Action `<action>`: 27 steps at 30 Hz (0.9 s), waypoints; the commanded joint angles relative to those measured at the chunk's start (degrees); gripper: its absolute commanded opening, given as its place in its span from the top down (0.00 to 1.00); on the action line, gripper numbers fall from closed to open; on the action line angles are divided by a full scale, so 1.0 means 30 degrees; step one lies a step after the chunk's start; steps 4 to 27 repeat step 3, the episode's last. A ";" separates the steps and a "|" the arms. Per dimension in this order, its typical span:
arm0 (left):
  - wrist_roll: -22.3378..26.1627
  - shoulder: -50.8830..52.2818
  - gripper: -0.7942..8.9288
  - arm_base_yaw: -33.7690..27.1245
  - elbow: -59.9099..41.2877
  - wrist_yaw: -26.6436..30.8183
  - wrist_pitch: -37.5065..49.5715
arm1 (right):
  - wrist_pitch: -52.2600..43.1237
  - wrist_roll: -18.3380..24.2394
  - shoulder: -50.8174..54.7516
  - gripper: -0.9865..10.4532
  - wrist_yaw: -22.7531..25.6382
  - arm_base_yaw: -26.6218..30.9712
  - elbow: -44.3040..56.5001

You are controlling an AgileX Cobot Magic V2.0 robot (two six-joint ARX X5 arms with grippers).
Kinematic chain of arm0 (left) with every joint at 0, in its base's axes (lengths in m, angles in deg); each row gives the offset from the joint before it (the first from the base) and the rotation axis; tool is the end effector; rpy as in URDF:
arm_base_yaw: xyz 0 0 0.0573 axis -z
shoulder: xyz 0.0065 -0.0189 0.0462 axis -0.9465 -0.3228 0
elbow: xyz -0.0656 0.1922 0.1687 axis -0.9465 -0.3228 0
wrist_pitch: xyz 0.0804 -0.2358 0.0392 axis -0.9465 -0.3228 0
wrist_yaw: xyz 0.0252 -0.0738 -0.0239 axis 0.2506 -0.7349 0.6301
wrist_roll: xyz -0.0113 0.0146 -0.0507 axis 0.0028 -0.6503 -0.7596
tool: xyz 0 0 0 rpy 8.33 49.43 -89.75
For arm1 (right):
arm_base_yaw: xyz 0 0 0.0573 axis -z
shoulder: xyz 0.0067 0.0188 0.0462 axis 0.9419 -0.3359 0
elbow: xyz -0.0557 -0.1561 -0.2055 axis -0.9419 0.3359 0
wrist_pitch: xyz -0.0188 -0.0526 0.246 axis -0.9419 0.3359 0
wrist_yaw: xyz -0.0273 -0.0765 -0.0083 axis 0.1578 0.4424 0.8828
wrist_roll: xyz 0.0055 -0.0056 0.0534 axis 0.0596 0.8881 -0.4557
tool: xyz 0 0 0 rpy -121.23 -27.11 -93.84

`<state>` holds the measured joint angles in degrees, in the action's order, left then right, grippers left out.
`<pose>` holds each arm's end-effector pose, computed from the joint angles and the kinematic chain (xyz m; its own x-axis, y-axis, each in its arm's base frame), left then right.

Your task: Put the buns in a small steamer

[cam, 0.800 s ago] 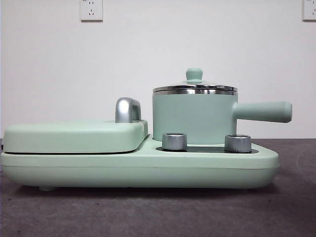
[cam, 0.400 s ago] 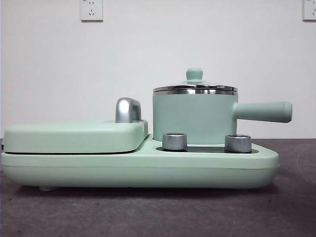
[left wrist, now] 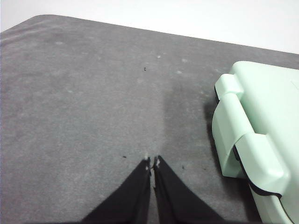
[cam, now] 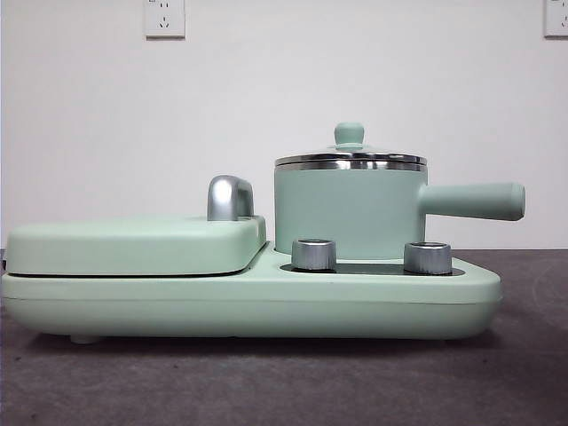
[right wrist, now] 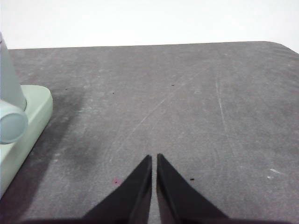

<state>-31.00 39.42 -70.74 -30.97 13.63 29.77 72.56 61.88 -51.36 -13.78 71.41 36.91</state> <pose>0.0909 0.0002 0.1589 0.9752 0.0219 -0.2201 -0.0527 0.9894 -0.1352 0.0958 -0.0018 0.1530 0.9879 -0.0220 -0.1538 0.0334 0.9968 0.0723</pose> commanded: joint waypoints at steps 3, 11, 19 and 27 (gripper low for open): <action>0.0182 0.0036 0.89 -0.0029 -0.0372 0.0080 -0.0109 | -0.0204 0.0204 0.0015 0.90 0.0073 -0.0058 0.0102; 0.0182 0.0036 0.89 -0.0029 -0.0372 0.0080 -0.0109 | -0.0204 0.0204 0.0015 0.90 0.0073 -0.0058 0.0102; 0.0182 0.0036 0.89 -0.0029 -0.0372 0.0080 -0.0109 | -0.0204 0.0204 0.0015 0.90 0.0073 -0.0058 0.0102; 0.0182 0.0036 0.89 -0.0029 -0.0372 0.0080 -0.0109 | -0.0204 0.0204 0.0015 0.90 0.0073 -0.0058 0.0102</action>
